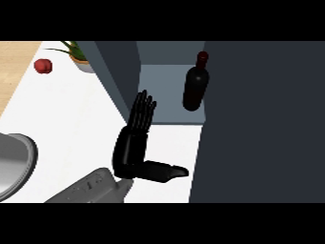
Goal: Pick up the wine, place it into the cabinet and close the cabinet
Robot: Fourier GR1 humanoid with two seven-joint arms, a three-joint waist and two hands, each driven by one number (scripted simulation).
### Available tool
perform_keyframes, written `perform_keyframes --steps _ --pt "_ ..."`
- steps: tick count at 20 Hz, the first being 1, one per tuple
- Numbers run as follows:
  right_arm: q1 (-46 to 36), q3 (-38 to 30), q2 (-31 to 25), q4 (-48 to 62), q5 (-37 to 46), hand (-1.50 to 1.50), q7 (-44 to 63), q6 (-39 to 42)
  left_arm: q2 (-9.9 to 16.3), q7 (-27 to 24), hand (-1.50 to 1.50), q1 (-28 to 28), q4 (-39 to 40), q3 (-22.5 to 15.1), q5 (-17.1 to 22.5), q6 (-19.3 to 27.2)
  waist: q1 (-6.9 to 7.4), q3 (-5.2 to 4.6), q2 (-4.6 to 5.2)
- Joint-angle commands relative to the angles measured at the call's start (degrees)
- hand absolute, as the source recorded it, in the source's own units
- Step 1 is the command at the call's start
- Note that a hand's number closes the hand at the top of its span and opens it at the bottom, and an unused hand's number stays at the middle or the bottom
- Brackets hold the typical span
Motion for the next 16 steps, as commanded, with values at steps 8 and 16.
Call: perform_keyframes --steps 8,16 --pt "4.95 2.52 -5.96 -4.08 -7.80 1.50 -0.16 11.28 18.34 3.49 1.50 12.13 -20.47 1.80 -4.07 -8.01 0.04 0.00 -0.03" --pt "9.98 11.42 -4.51 -9.26 -11.92 1.50 4.16 12.88 27.04 2.16 1.50 22.04 -30.17 5.47 -4.39 -11.31 -0.10 -0.03 -0.15"
